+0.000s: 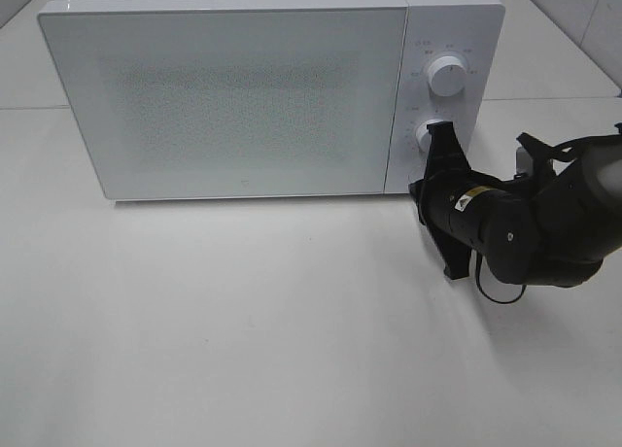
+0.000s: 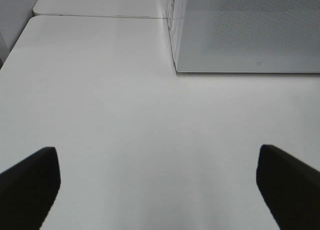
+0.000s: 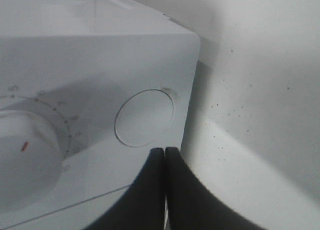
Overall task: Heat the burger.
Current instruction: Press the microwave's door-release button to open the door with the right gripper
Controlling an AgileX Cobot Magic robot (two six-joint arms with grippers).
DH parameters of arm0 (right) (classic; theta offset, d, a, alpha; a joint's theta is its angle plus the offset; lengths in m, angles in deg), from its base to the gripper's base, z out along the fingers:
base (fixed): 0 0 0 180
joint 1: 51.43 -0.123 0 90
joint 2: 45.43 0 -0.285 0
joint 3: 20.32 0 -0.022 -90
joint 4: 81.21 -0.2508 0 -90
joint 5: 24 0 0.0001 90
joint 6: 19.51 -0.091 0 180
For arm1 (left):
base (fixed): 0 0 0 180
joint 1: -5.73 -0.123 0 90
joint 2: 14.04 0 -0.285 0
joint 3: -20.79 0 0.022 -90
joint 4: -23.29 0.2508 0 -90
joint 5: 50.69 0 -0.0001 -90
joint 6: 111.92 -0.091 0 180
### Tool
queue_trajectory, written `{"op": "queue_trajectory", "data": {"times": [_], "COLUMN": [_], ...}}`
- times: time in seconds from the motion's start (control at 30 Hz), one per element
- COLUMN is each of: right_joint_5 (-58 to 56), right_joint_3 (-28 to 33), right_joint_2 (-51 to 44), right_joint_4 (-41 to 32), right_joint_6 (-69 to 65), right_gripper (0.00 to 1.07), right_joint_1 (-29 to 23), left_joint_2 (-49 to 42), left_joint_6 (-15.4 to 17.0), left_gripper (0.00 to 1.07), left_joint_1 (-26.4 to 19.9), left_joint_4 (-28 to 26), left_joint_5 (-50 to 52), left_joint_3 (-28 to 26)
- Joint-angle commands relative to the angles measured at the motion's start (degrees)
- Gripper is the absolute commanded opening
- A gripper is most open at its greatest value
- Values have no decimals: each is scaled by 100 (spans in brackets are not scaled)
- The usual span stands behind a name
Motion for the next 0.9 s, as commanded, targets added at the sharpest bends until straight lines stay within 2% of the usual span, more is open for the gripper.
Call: {"op": "queue_trajectory", "data": {"times": [0.03, 0.23, 0.6, 0.9], "right_joint_5": [-23, 86, 17, 103], "right_joint_3": [-109, -195, -338, -458], "right_joint_2": [80, 132, 132, 269], "right_joint_4": [6, -143, -52, 80], "right_joint_6": [-57, 80, 149, 97], "right_gripper": [0, 0, 0, 0], "right_joint_1": [-17, 11, 252, 252], "left_joint_2": [-29, -29, -29, -29], "left_joint_6": [11, 11, 11, 11], "left_gripper": [101, 101, 101, 101], "left_joint_1": [-23, -23, -23, -23], "left_joint_4": [0, 0, 0, 0], "left_joint_5": [-17, -17, -17, -17], "left_joint_3": [17, 17, 17, 17]}}
